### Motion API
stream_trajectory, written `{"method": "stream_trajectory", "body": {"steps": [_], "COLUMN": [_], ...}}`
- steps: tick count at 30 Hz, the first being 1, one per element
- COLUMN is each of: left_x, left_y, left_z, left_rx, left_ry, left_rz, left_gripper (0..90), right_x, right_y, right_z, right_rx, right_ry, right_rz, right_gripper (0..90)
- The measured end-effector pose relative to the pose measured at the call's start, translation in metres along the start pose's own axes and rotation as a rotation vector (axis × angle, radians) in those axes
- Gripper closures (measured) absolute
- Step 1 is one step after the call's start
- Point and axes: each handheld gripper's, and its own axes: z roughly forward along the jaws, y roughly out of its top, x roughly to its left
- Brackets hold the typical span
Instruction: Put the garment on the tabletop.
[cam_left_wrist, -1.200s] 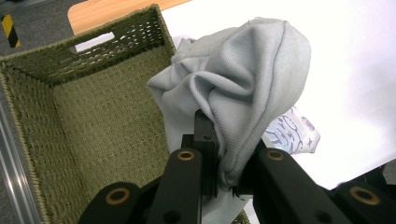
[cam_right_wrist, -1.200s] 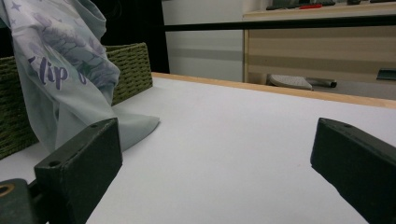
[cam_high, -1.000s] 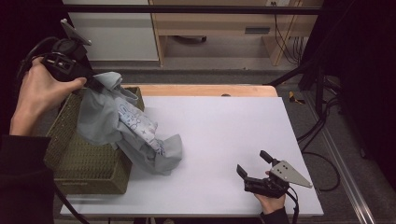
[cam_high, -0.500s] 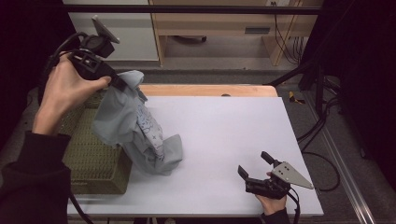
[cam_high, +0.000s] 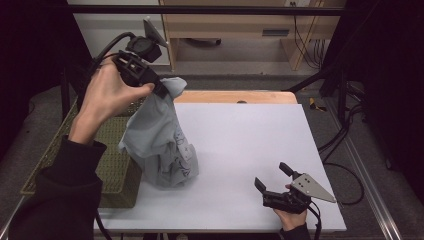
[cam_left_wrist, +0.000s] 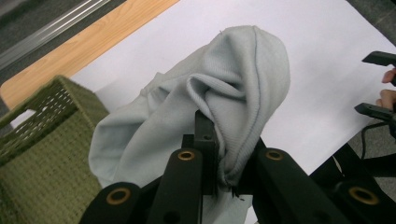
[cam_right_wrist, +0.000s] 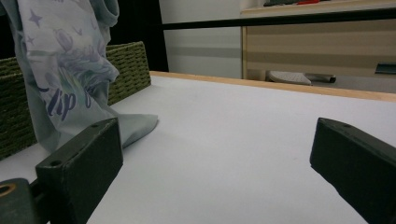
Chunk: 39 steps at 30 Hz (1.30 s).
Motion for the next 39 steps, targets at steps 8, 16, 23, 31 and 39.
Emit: {"method": "stream_trajectory", "body": {"steps": [8, 16, 23, 31, 39], "left_x": [-0.026, -0.046, -0.061, -0.058, -0.053], "left_y": [0.015, 0.028, 0.036, 0.033, 0.023], "left_z": [0.012, 0.018, 0.026, 0.052, 0.085], "left_rx": [-0.015, -0.004, -0.007, 0.031, 0.050], "left_ry": [-0.029, -0.055, -0.072, -0.085, -0.115], "left_rz": [0.051, 0.118, 0.152, 0.163, 0.157], "left_gripper": [83.0, 83.0, 83.0, 83.0, 82.9], "right_x": [0.001, 0.000, 0.001, -0.001, -0.001], "right_y": [0.001, 0.001, 0.003, 0.002, 0.001], "right_z": [-0.001, -0.001, -0.003, -0.003, -0.002], "right_rx": [-0.009, -0.015, -0.023, -0.024, -0.022], "right_ry": [0.004, -0.001, 0.007, -0.002, 0.002], "right_rz": [0.019, -0.004, 0.017, -0.019, -0.020], "right_gripper": [2.7, 2.7, 2.7, 2.7, 2.5]}}
